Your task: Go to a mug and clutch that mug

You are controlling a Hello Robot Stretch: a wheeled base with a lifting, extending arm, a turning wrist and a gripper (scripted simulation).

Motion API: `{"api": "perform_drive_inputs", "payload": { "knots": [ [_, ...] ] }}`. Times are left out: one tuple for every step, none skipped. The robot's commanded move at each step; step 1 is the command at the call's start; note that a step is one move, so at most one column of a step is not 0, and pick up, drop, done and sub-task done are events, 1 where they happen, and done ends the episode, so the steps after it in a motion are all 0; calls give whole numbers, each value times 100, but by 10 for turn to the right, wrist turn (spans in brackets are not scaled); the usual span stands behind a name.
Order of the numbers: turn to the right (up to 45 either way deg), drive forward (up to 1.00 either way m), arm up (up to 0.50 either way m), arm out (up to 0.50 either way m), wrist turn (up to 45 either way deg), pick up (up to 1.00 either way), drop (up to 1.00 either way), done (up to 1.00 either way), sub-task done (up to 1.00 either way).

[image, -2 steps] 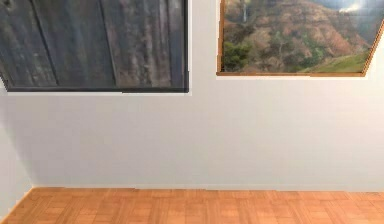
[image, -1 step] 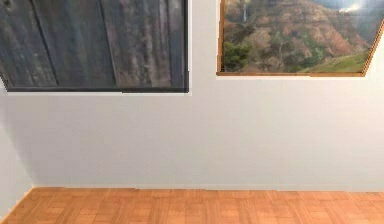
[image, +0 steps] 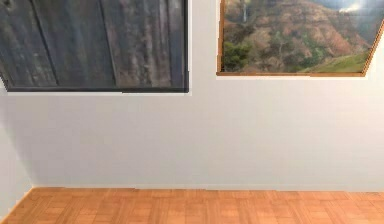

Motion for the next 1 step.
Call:
{"api": "perform_drive_inputs", "payload": {
  "knots": [
    [0,0,0,0,450,0,0,0,0]
  ]
}}
